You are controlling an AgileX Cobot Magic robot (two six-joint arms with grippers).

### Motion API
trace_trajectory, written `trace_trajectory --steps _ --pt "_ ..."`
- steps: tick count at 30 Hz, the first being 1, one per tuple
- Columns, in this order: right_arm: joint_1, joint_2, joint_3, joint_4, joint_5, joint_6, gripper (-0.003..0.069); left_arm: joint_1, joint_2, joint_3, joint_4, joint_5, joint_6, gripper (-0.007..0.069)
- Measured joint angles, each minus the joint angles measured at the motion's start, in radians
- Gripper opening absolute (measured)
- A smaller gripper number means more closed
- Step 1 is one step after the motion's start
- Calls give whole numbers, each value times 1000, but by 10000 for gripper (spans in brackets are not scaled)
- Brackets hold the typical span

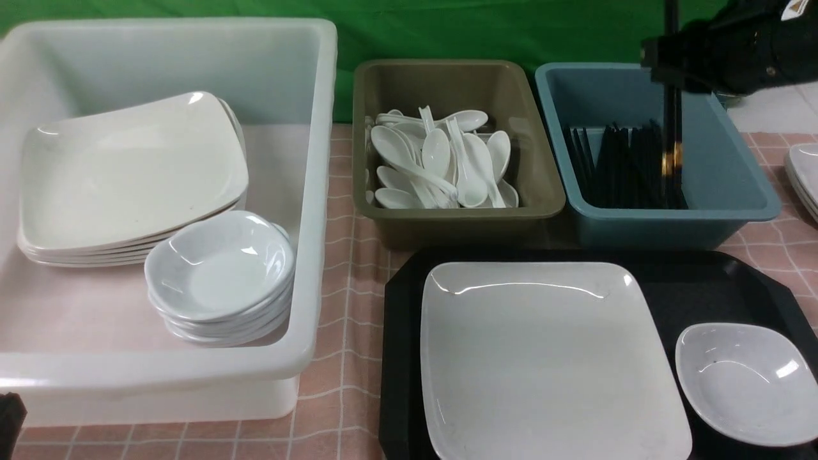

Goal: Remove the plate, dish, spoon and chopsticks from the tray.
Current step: Use the right arm to put the chopsticks into the small storage box on the right, then use the right arm to grab a small plate from the dinner plate

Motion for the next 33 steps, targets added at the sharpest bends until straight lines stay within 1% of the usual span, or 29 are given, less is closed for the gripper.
trace_trajectory --steps 1,4,6,8,11,12,14,16,18,19,21,22,23,24,25,26,27,32,33 --pt "-12 22 -1 0 -80 0 163 0 0 0 0 0 0 5" --pt "-36 101 -1 1 -240 0 163 0 0 0 0 0 0 5" --pt "-42 166 -1 1 -327 0 169 0 0 0 0 0 0 5" --pt "-42 229 -1 1 -380 0 190 0 0 0 0 0 0 5" --pt "-42 289 -1 4 -406 5 255 0 0 0 0 0 0 5" --pt "-42 306 0 4 -401 10 297 0 0 0 0 0 0 5" --pt "-42 313 1 4 -372 21 346 0 0 0 0 0 0 5" --pt "-42 308 1 4 -349 30 364 0 0 0 0 0 0 5" --pt "-42 273 0 4 -260 41 365 0 0 0 0 0 0 5" --pt "-42 268 -1 4 -251 42 363 0 0 0 0 0 0 5" --pt "-42 181 -27 4 -86 21 274 0 0 0 0 0 0 5" --pt "-42 172 -27 4 -72 21 265 0 0 0 0 0 0 5" --pt "-42 110 -47 4 15 -10 190 0 0 0 0 0 0 5" --pt "-42 60 -61 4 97 -38 133 0 0 0 0 0 0 5" --pt "-42 8 -71 4 184 -56 81 0 0 0 0 0 0 5" --pt "-42 -54 -78 4 317 -67 41 0 0 0 0 0 0 5" --pt "-42 -93 -81 6 400 -69 31 0 0 0 0 0 0 5" --pt "-39 -257 -66 14 895 -74 30 0 0 0 0 0 0 5" --pt "-36 -279 -48 17 922 -74 30 0 0 0 0 0 0 5"
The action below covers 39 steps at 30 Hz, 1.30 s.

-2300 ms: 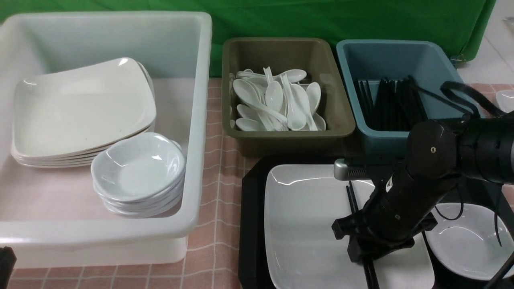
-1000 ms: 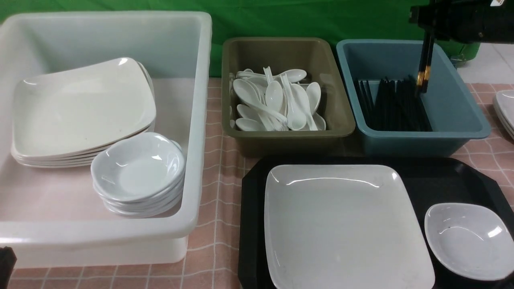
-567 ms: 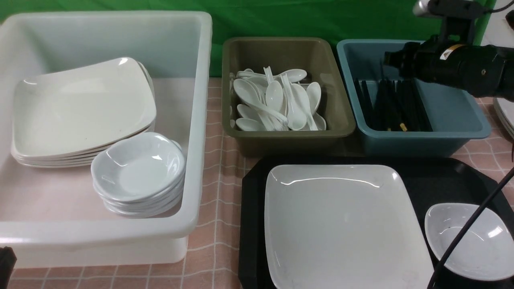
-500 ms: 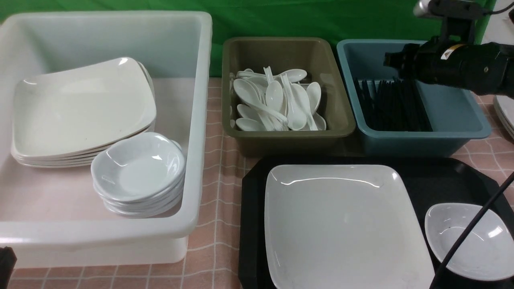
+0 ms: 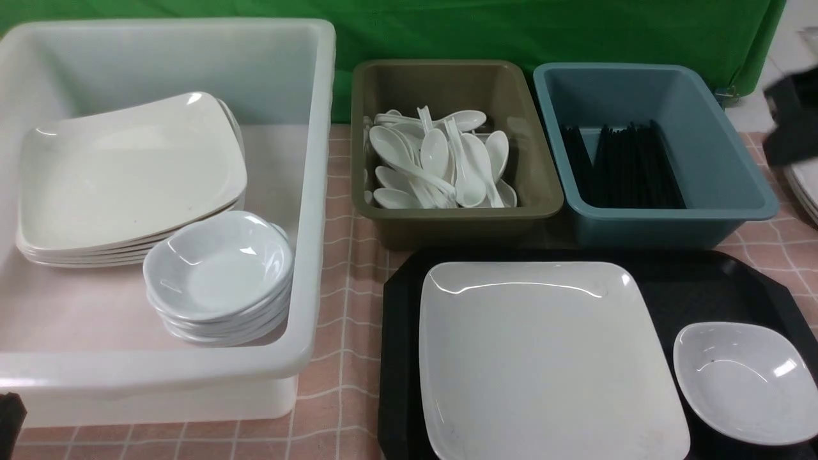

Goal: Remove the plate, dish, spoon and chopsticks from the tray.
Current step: Use the right arm to grab a small plate from the dinner plate

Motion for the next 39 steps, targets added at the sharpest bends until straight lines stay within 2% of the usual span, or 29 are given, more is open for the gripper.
trace_trajectory --steps 5,7,9,11,13,16,23,33,39 --pt "45 -91 145 4 -1 -2 38 0 0 0 0 0 0 5" --pt "95 -120 262 5 -2 -15 59 0 0 0 5 0 0 5" --pt "141 -123 365 5 -4 -22 93 0 0 0 5 0 0 5" --pt "195 -119 476 -22 -22 -32 166 0 0 0 0 0 0 5" --pt "226 -115 529 -51 -41 -37 209 0 0 0 0 0 0 5" --pt "317 -73 638 -224 -125 -9 319 0 0 0 0 0 0 5" --pt "364 57 661 -433 -333 31 456 0 0 0 0 0 0 5" --pt "364 238 661 -596 -405 31 487 0 0 0 5 0 0 5" --pt "364 308 661 -614 -414 34 484 0 0 0 5 0 -1 5"
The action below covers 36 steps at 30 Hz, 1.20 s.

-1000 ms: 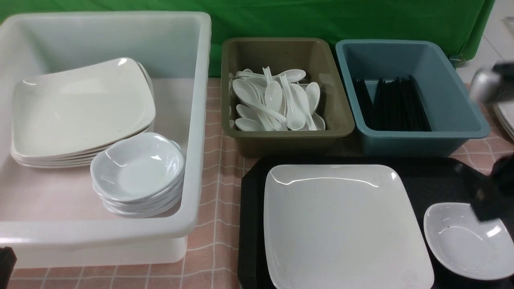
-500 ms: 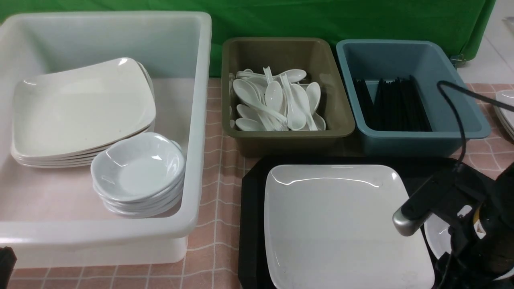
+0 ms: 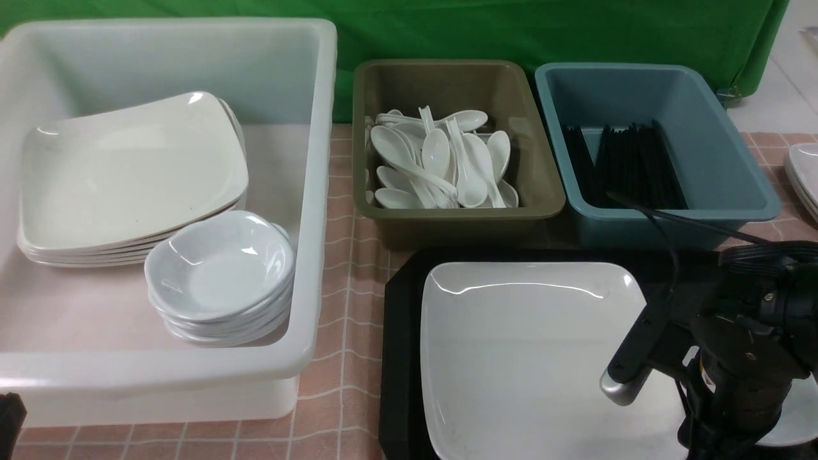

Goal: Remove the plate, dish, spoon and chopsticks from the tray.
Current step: Use the right arm to grab a small plate from the dinner plate, then use the right arm to put the small plate into the large storage box on the left

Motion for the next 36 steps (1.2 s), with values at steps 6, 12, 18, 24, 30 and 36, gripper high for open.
trace_trajectory --steps 6,12,18,24,30,36 --pt "0 17 -7 -11 12 0 302 0 0 0 0 0 0 5" --pt "10 16 -130 -25 138 0 104 0 0 0 0 0 0 5" --pt "10 10 -326 -16 390 -1 79 0 0 0 0 0 0 5" --pt "9 -75 -578 135 412 -80 79 0 0 0 -5 0 0 5" --pt "50 -118 -872 506 353 -202 79 0 0 0 0 0 1 5" --pt "233 -18 -1012 843 156 -506 79 0 0 0 0 0 1 5"
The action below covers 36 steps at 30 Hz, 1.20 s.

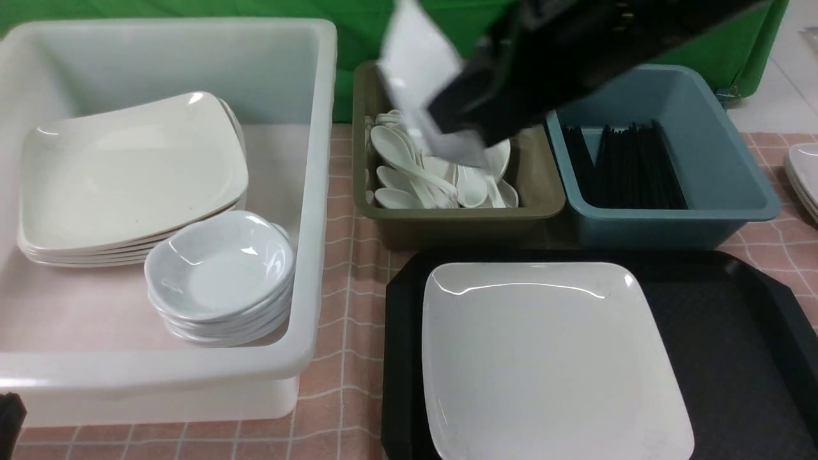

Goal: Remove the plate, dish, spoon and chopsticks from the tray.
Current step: Use the right arm to put the small plate into the large storage box on the left

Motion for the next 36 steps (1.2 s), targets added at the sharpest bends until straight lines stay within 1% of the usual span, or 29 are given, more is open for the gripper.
trace_trajectory --steps 1,3,4,5,6,7,8,10,13,16,19,21,24,27,28,30,34,36 --pt "23 25 -9 10 -25 -45 79 0 0 0 0 0 0 5" --pt "98 96 -21 26 -90 -174 79 0 0 0 0 0 0 5" --pt "115 126 -22 28 -117 -209 79 0 0 0 0 0 0 5" --pt "145 172 -22 29 -161 -278 79 0 0 0 0 0 0 5" --pt "149 172 -22 29 -161 -289 79 0 0 0 0 0 0 5" --pt "169 211 -22 26 -198 -341 79 0 0 0 0 0 0 5" --pt "191 278 -22 6 -272 -398 79 0 0 0 0 0 0 5" --pt "206 339 -22 -28 -350 -430 79 0 0 0 0 0 0 5" --pt "208 415 -22 -83 -447 -442 79 0 0 0 0 0 0 5" --pt "206 455 -22 -138 -483 -443 89 0 0 0 0 0 -1 5" --pt "206 479 -22 -166 -492 -439 129 0 0 0 0 0 -1 5" --pt "206 480 -22 -169 -496 -433 190 0 0 0 0 0 -1 5" --pt "206 475 -22 -171 -505 -412 330 0 0 0 0 0 -1 5" --pt "205 458 -22 -173 -485 -383 424 0 0 0 0 0 -1 5" --pt "205 448 -22 -174 -470 -373 442 0 0 0 0 0 -1 5" --pt "205 413 -22 -175 -438 -339 452 0 0 0 0 0 -1 5" --pt "205 326 -22 -175 -368 -299 436 0 0 0 0 0 -1 5" --pt "205 241 -22 -176 -282 -250 404 0 0 0 0 0 -1 5"
